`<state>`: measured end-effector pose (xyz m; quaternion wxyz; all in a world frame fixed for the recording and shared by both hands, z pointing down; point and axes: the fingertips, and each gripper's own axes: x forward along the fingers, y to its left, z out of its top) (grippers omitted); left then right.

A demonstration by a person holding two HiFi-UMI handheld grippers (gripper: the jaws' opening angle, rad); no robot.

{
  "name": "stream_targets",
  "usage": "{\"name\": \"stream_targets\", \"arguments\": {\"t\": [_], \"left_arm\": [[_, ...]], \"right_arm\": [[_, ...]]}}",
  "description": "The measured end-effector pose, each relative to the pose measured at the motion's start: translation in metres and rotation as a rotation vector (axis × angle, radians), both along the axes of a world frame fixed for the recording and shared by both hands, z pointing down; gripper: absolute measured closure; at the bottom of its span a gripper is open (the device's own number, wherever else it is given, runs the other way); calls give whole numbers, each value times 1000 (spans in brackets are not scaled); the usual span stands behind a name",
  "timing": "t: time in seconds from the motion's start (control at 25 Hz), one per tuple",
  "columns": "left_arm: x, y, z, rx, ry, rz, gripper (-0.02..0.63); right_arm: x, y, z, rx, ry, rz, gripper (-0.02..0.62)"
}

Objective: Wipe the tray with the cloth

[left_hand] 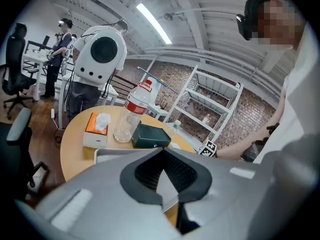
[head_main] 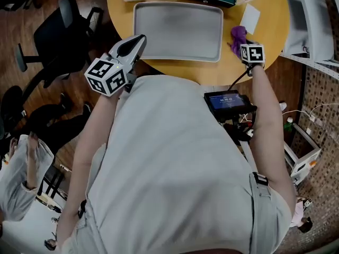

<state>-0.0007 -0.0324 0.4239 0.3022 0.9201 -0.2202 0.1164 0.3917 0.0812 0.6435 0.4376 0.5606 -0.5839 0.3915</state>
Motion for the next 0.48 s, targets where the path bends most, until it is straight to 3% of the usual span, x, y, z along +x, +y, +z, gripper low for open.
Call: {"name": "stream_targets", "arguments": {"t": [0.12,0.24,0.36,0.48], "left_arm": [[3,-2,2,-2,9,5,606],[7,-3,6,-8,19,12,606],[10,0,7,-9,23,15,606],[7,-1,12,-9,21,7,606]], "right_arm": [[-4,-13,-23,63,-7,-1,511],[-19,-39,-52,150,-29,-68,511],[-51,-71,-80,230,-29,-223,511],[-92,-103,-91,271,25,-460,511]]}}
